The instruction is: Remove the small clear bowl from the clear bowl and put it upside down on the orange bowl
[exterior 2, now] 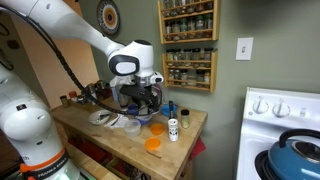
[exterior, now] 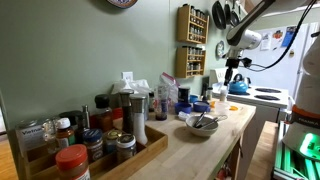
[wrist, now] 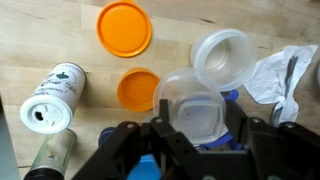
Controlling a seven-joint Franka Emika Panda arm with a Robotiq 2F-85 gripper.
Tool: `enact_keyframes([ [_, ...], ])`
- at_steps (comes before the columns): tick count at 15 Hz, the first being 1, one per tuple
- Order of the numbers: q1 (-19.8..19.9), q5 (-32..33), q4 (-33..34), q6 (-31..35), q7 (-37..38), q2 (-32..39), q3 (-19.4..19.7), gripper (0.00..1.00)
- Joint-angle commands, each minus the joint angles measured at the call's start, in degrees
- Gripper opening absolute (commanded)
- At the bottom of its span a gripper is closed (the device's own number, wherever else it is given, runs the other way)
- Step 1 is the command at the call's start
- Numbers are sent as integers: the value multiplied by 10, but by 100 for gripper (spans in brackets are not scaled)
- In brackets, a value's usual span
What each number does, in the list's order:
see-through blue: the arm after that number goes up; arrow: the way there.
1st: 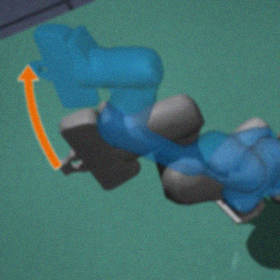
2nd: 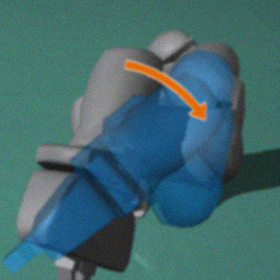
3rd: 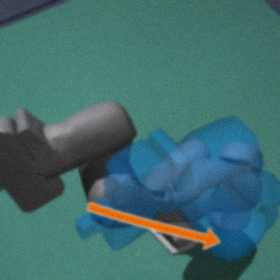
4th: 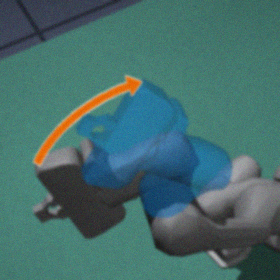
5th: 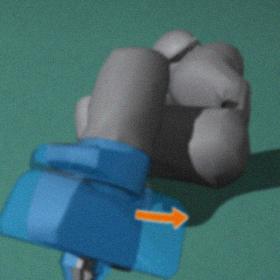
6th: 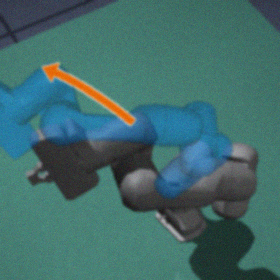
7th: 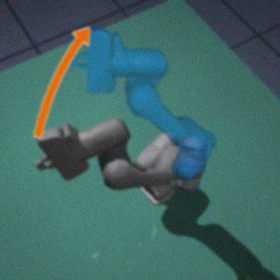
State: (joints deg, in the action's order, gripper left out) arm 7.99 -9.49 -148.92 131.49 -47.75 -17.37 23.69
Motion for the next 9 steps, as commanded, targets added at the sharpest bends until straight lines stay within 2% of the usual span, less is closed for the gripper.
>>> enact_keyframes([
  [1,13,4,-12,88,29,28,-23,32],
  [4,12,19,-7,145,62,73,-39,32],
  [9,13,21,13,134,77,135,-57,32],
])
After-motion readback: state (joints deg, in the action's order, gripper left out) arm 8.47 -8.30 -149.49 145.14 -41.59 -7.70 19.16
